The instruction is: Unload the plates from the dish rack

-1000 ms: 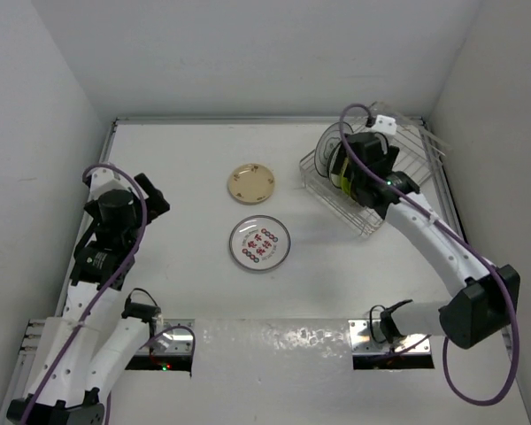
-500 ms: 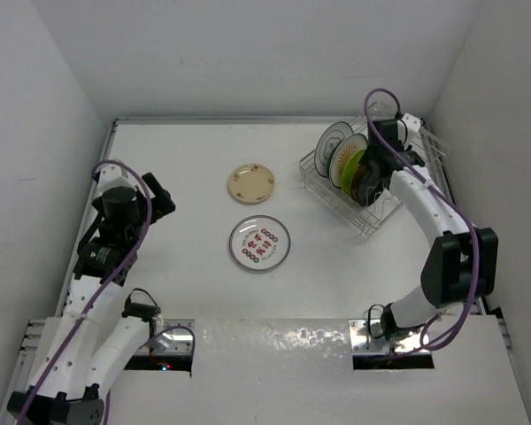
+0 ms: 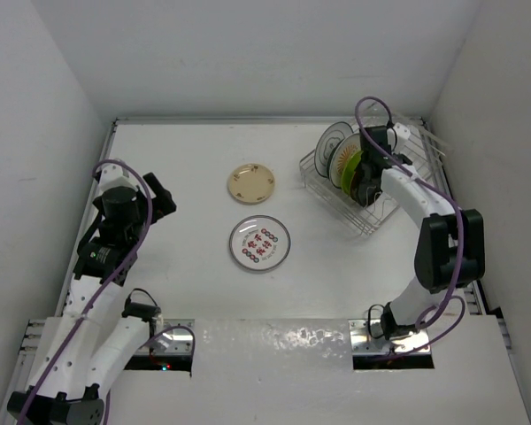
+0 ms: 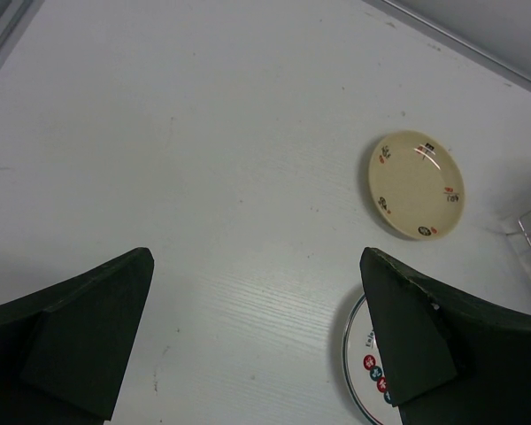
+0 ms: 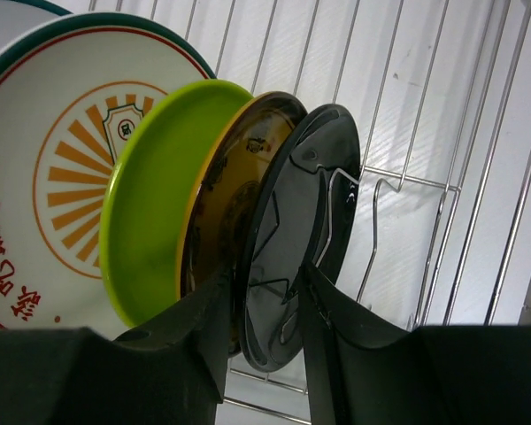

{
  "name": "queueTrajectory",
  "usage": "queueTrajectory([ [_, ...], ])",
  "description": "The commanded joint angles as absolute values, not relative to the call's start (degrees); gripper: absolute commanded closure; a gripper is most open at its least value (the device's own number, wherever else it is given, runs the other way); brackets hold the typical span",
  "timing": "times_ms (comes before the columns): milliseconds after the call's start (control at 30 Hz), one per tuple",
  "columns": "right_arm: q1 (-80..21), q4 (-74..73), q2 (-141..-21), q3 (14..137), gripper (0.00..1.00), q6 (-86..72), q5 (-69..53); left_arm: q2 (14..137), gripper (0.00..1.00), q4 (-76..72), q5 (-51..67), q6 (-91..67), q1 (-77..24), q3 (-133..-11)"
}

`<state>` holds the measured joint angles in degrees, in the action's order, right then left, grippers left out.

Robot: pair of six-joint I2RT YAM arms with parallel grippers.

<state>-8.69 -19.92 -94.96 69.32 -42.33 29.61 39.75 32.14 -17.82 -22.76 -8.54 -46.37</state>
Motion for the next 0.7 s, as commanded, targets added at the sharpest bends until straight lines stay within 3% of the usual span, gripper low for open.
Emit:
queueTrajectory([
  [0, -8.3, -17.1, -94.6, 68.3, 0.66, -44.0, 30.5, 39.5, 0.0, 29.5, -17.1, -22.1, -8.3, -46.1],
  [67, -8.3, -17.4, -94.7, 68.4, 0.69, -44.3, 30.9, 39.6, 0.0, 29.5, -17.0, -22.1, -8.3, -46.1],
  [267, -8.3, -18.2, -93.2, 67.6, 0.91, -46.1, 32.3, 39.9, 0.0, 29.6, -17.1, -22.1, -8.3, -46.1],
  [667, -8.3, -21.2, -84.6, 71.6, 0.97, -48.0, 31.8, 40.5, 0.0, 29.8, -14.2, -23.4, -8.3, -47.7],
])
